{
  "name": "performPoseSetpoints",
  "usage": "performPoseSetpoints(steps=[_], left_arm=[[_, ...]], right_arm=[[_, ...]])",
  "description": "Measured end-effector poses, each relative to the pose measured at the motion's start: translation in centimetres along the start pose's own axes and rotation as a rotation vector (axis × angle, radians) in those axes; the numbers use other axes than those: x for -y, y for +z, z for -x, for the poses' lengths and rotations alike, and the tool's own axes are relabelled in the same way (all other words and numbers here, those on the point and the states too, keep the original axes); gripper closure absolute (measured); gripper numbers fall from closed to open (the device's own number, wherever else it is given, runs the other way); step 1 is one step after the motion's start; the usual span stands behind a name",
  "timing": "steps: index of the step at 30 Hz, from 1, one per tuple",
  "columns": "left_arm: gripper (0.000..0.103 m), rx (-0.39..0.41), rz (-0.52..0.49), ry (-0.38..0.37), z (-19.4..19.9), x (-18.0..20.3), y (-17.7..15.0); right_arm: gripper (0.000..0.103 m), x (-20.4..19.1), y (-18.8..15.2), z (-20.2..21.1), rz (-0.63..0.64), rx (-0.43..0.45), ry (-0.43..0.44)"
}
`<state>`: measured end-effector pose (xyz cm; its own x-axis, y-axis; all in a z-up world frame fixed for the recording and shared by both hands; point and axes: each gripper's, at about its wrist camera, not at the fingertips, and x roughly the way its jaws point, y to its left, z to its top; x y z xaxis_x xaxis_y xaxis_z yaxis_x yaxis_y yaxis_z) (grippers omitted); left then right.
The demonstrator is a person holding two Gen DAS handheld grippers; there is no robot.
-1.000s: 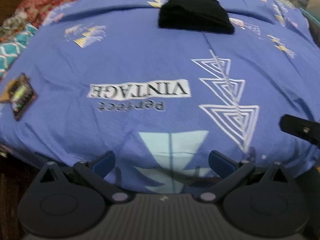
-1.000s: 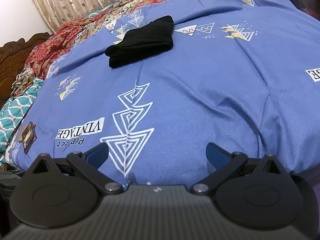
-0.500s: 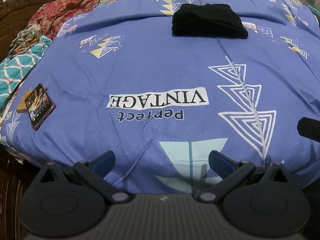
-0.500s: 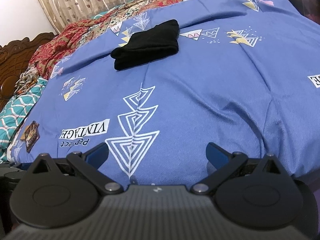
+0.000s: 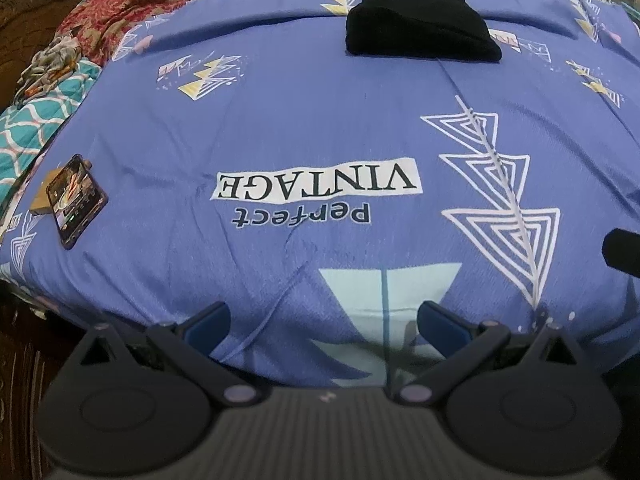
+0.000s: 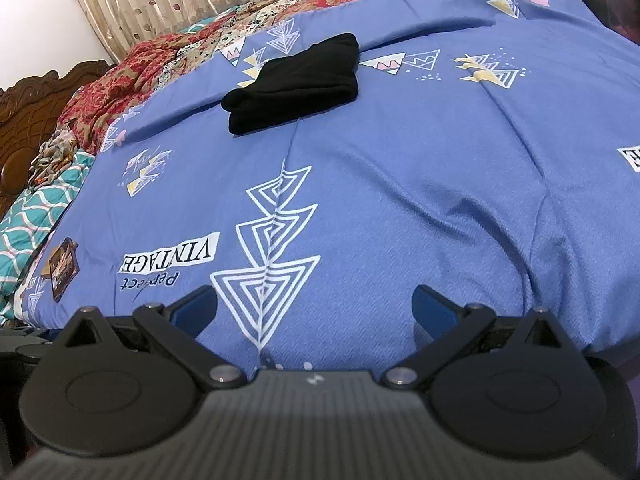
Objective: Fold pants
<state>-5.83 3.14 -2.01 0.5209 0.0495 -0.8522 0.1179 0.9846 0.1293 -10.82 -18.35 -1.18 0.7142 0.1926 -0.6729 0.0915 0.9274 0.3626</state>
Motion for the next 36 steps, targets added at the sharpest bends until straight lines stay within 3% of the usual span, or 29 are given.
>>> performPoseSetpoints(steps=[36], left_arm=[[0.000, -0.047, -0.013, -0.008, -0.89, 0.58, -0.43]], right_arm=[[0.000, 0.56, -0.36, -0.49, -0.040, -0.036, -0.007]])
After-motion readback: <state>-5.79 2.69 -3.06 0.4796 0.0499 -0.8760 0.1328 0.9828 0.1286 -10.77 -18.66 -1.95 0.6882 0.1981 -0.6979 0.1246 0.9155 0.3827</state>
